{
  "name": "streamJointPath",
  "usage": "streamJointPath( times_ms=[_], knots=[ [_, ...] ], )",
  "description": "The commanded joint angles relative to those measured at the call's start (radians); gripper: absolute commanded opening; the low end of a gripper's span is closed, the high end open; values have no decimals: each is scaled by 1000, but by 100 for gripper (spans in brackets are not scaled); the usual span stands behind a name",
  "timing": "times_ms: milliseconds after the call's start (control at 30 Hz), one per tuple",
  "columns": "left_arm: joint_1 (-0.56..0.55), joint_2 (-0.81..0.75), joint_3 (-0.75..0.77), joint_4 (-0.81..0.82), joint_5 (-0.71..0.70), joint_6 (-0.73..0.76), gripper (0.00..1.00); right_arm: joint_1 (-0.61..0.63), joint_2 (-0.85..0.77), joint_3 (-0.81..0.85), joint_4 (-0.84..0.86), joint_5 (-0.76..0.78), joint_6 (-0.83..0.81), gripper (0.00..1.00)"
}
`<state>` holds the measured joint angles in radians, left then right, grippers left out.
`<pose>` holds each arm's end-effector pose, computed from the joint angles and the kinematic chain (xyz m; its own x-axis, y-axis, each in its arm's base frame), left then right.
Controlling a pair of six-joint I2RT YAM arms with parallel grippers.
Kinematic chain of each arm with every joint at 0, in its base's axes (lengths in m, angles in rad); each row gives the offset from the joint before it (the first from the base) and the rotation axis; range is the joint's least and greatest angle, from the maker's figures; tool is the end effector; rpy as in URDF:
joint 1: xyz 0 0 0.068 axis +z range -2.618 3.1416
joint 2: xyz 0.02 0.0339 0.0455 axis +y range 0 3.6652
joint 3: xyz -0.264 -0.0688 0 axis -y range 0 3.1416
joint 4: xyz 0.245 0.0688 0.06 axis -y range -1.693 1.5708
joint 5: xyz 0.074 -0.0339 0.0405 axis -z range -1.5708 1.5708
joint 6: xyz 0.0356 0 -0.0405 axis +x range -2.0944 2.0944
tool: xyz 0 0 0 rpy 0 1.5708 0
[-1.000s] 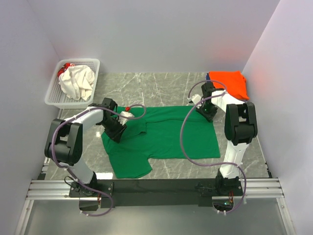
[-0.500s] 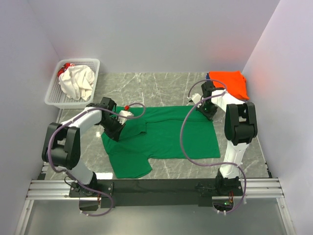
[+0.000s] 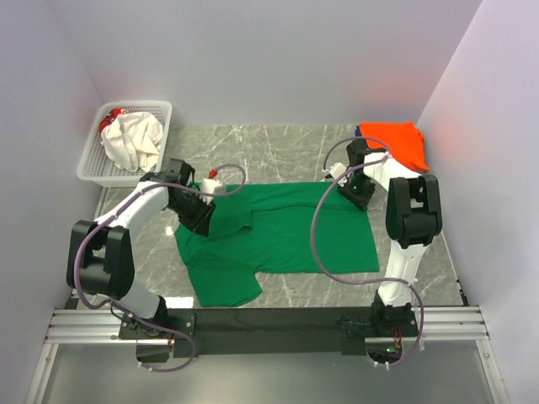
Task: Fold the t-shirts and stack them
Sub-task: Fold the tshirt
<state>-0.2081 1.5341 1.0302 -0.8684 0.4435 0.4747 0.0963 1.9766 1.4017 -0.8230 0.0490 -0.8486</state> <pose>0.2657 -0.0717 0.2075 -0.7300 0.5761 -0.3677 0.6780 0.6779 -0.2840 0.3797 0.0349 0.1653 -0.5824 -0.8092 -0.0775 -0.7937 0.5866 -0.1610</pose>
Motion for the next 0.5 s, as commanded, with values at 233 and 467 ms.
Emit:
streamJointPath(
  times_ms=[233, 467],
  knots=[
    [90, 194, 313, 311, 64, -289, 37, -21, 76, 420, -188, -198, 161, 39],
    [107, 383, 390, 416, -23, -392, 36, -18, 290, 626, -258, -250, 327, 27]
  ],
)
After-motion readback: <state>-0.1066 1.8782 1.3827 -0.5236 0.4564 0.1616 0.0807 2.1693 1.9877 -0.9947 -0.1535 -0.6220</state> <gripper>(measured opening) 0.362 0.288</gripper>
